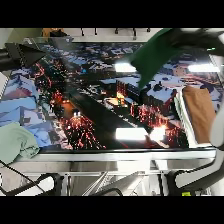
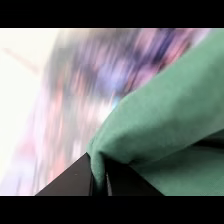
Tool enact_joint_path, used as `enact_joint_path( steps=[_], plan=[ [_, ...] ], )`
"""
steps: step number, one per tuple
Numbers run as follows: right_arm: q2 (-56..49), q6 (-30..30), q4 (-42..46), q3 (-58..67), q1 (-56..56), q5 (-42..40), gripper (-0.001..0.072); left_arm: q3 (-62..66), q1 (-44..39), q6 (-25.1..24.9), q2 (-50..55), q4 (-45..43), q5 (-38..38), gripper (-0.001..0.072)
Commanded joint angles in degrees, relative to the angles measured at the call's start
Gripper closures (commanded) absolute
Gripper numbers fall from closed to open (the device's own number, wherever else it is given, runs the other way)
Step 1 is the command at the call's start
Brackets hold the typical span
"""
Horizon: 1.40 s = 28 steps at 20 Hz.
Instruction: Fold the shirts.
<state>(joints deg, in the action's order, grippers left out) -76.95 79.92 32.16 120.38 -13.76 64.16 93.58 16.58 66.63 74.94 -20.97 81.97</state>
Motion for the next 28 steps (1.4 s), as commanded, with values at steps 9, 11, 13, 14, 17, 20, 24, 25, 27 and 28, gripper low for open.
enact_joint_path(
  steps=[9, 11, 13, 14, 17, 20, 24, 25, 27, 28],
  plan=[
    [3.1, 21.5, 5.2, -6.2, -27.7, -0.8, 0.069, 0.0, -0.1, 0.5, 1.0, 0.0, 2.6, 0.0689],
    [2.6, 21.5, 5.1, -6.2, -26.6, -2.2, 0.069, 0.0, -0.3, 0.5, 1.7, 0.0, 2.7, 0.0689],
    [2.1, 21.0, 5.1, -6.2, -24.7, -7.1, 0.069, 0.0, -0.9, 0.5, 2.3, 0.0, 2.7, 0.0689],
    [1.8, 21.0, 4.8, -6.2, -23.1, -11.2, 0.069, 0.0, -1.3, 0.5, 2.5, 0.0, 2.7, 0.0689],
    [1.0, 21.5, 4.2, -6.2, -19.1, -23.1, 0.069, 0.0, -1.7, 0.5, 2.6, 0.0, 1.0, 0.0689],
    [0.3, 31.4, 11.0, -6.2, -18.6, -21.0, 0.069, 0.0, -1.7, 0.5, 2.6, 0.0, 1.3, 0.0689],
    [1.7, 45.8, 30.1, -7.4, -18.1, 1.1, 0.0692, 0.0, -1.7, 0.4, 2.6, -0.1, 3.4, 0.0689],
    [3.6, 49.1, 34.8, -8.4, -18.2, 5.8, 0.0693, 0.0, -1.7, 0.4, 2.6, -0.1, 3.7, 0.0689],
    [8.0, 51.4, 42.3, -9.7, -18.9, 12.9, 0.0693, 0.0, -1.7, 0.4, 2.6, -0.1, 4.3, 0.0689],
    [10.0, 52.4, 42.9, -10.1, -20.1, 14.9, 0.0693, 0.0, -1.7, 0.3, 2.6, -0.5, 4.3, 0.0689]
  ],
)
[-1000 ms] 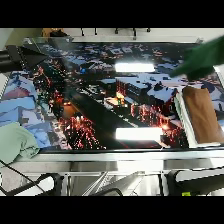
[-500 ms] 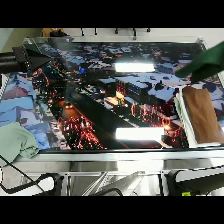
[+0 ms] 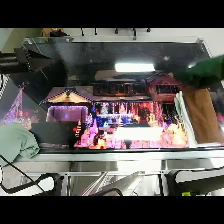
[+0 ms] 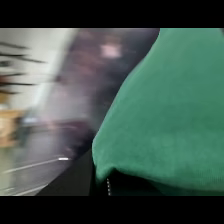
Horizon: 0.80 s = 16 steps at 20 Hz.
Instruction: Fold the shirts.
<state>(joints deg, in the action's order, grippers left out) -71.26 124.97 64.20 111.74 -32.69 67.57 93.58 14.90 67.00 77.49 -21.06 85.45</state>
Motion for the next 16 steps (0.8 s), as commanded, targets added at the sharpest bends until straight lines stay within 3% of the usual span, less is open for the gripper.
enact_joint_path(
  steps=[1, 3, 8, 12, 16],
  plan=[
    [6.3, 7.5, 9.5, -1.5, -3.1, 12.3, 0.0692, 0.0, 0.0, -0.2, 0.0, -0.4, 0.9, 0.0689],
    [9.4, 5.8, 7.3, -1.5, -6.9, 13.6, 0.0691, 0.0, 0.0, -0.6, 0.1, -0.4, 1.2, 0.0689],
    [10.8, 0.5, 8.2, -3.7, -12.3, 27.3, 0.0692, 0.0, 0.0, -0.6, 0.1, -0.4, 2.3, 0.0689],
    [15.1, -1.4, 9.8, -16.1, -12.3, 27.1, 0.0692, 0.0, 0.0, -0.8, 0.1, -0.4, 3.1, 0.0689],
    [22.2, -3.7, 19.5, -36.2, -12.3, 23.5, 0.0691, 0.0, 0.0, -1.8, 0.1, -0.5, 4.5, 0.069]
  ],
)
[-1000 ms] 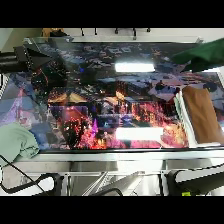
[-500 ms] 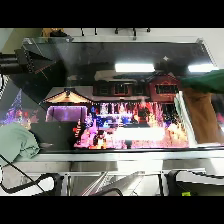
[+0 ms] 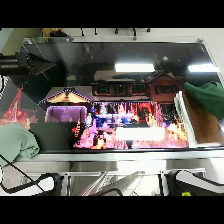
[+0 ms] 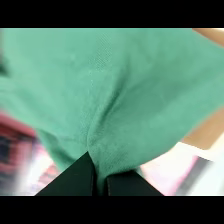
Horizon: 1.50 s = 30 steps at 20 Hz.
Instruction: Fold the shirts.
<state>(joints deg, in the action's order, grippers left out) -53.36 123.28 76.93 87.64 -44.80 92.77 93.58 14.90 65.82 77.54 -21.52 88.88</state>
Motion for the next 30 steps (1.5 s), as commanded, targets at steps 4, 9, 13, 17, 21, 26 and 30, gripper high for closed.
enact_joint_path(
  steps=[4, 9, 13, 17, 21, 26, 30],
  plan=[
    [7.6, -6.6, 12.4, -29.7, -0.2, -11.5, 0.069, 0.0, 0.0, -1.4, 0.0, 0.0, 1.2, 0.0689],
    [6.4, -15.8, 11.5, -36.6, -0.1, -22.1, 0.0308, 0.0, -0.1, -1.4, 0.5, -2.1, 0.9, 0.0689],
    [7.8, -17.9, 9.7, -25.2, 0.0, -20.1, 0.0012, 0.0, 0.0, -1.3, 0.4, -2.2, -2.4, 0.0689],
    [10.7, -22.5, -1.8, -9.3, 0.0, -19.5, 0.0012, 0.9, 1.6, 1.1, 0.4, 3.8, -3.5, 0.069],
    [12.9, -25.9, -18.4, -4.3, 0.0, -15.3, 0.0013, 6.6, 4.0, 6.2, -0.2, 3.1, 1.2, 0.069],
    [14.0, -30.5, -27.0, -7.5, 4.3, -13.0, 0.0569, -3.1, 1.6, 5.2, -10.6, 1.6, -2.1, 0.069],
    [14.4, -34.4, -27.8, -19.2, 24.7, -19.6, 0.0688, -20.5, -5.3, 5.2, -22.5, -11.9, -6.8, 0.069]
  ],
)
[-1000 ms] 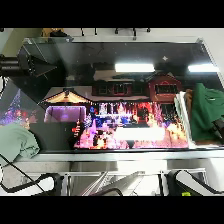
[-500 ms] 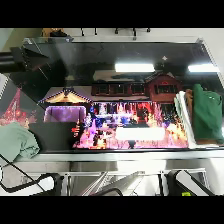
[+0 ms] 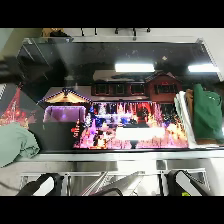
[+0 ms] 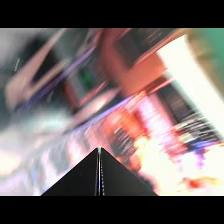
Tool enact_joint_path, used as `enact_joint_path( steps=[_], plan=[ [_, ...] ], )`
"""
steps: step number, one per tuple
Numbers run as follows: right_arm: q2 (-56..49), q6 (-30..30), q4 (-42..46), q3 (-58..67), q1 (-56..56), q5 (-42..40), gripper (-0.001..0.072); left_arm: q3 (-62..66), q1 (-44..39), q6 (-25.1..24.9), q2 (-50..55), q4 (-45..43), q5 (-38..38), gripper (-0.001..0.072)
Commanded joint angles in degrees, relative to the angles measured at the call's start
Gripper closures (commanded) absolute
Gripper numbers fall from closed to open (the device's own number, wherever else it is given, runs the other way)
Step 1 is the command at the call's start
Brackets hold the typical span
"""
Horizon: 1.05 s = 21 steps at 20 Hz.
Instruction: Fold the shirts.
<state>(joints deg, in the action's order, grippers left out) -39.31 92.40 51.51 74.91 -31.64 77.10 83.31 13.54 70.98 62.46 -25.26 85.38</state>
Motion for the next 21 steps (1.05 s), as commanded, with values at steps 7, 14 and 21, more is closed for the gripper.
enact_joint_path(
  steps=[7, 14, 21],
  plan=[
    [-0.5, -3.0, 3.6, -28.1, 47.0, -19.7, 0.0689, -39.7, -17.0, 0.0, -24.5, -9.8, -12.9, 0.069],
    [-2.9, -3.1, 3.3, -28.8, 49.0, -19.7, 0.0688, -46.2, -21.4, 0.0, -26.8, -9.6, -16.7, 0.0689],
    [-2.9, -3.1, 3.3, -28.8, 48.9, -19.7, 0.0688, -46.2, -21.4, 0.0, -26.8, -9.6, -17.8, 0.069]
  ],
)
